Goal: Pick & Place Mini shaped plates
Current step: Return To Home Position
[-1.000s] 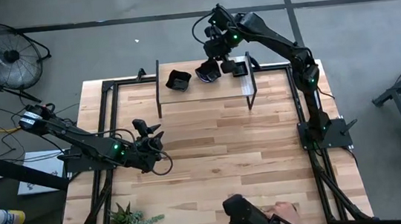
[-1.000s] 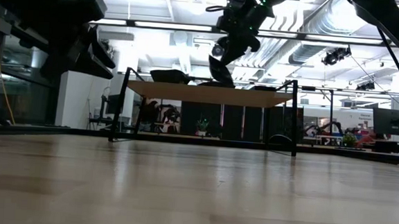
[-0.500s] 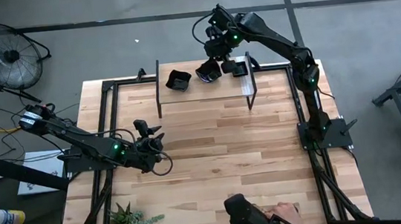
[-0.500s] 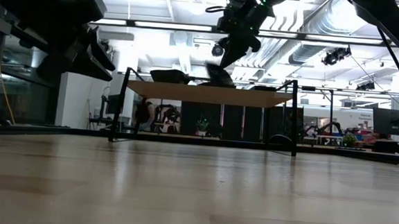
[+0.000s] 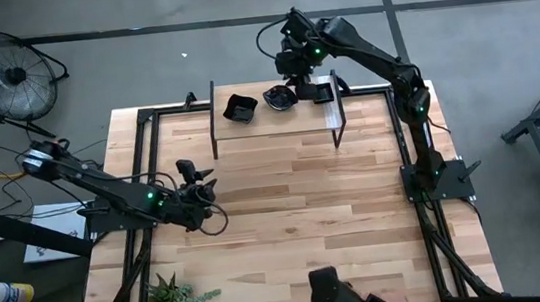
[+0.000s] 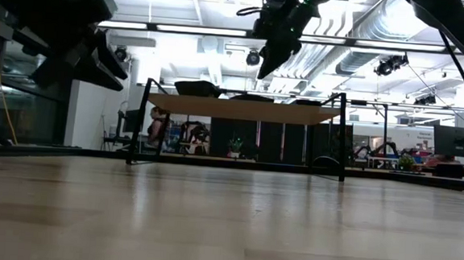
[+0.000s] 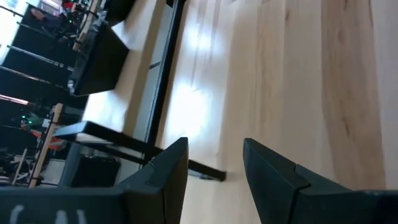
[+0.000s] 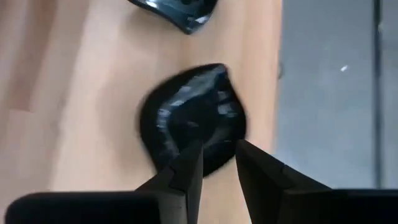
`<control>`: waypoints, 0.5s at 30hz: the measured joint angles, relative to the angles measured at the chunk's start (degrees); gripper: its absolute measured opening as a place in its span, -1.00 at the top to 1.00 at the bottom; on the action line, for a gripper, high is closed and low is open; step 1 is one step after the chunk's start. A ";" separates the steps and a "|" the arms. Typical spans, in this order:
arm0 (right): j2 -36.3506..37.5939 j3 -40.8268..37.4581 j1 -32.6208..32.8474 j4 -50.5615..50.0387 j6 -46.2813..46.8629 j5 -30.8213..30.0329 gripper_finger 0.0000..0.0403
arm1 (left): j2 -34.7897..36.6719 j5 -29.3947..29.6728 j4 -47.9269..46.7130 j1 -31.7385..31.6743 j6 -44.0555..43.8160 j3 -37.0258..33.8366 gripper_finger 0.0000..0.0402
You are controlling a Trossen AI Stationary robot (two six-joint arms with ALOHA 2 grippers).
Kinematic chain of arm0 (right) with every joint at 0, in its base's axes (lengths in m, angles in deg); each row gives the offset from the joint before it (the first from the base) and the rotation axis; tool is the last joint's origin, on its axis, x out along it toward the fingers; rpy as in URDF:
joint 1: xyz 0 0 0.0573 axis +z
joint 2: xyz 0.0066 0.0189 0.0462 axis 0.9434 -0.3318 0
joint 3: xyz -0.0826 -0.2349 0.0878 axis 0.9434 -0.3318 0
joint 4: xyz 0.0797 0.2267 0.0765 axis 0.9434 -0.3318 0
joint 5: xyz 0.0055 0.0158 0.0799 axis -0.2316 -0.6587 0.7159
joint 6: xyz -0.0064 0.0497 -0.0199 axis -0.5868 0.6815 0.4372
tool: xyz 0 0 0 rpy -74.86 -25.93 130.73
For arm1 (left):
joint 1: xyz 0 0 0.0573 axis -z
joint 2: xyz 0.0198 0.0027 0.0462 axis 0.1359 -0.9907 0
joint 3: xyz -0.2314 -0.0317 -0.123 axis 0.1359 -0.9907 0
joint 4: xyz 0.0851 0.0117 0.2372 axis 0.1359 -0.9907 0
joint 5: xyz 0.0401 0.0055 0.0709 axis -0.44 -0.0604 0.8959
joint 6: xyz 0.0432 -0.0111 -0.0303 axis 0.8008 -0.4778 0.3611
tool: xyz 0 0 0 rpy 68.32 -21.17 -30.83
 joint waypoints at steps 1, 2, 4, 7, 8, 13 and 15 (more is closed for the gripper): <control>0.42 0.00 0.23 -0.99 1.49 0.49 0.55 | 0.63 0.16 -0.70 0.00 0.09 -0.04 0.26; 0.69 0.00 0.54 -2.13 2.90 1.32 0.55 | 1.45 0.22 -0.71 0.00 0.52 -0.51 0.26; 1.85 0.07 1.36 -4.77 5.35 4.58 0.55 | 4.05 0.25 -0.57 0.00 1.74 -3.00 0.26; 3.77 -1.51 2.80 -6.73 8.10 11.62 0.55 | 10.01 0.61 2.37 0.01 1.45 -8.54 0.26; 4.70 -2.52 3.31 -6.92 8.44 13.15 0.55 | 12.61 0.44 3.71 0.00 1.30 -10.84 0.26; 12.31 -13.59 7.24 -0.58 11.34 13.26 0.65 | 27.05 -5.36 19.97 0.00 7.14 -23.44 0.26; 17.06 -21.02 9.01 5.92 12.49 13.43 0.70 | 31.70 -8.84 28.67 0.00 11.70 -27.77 0.26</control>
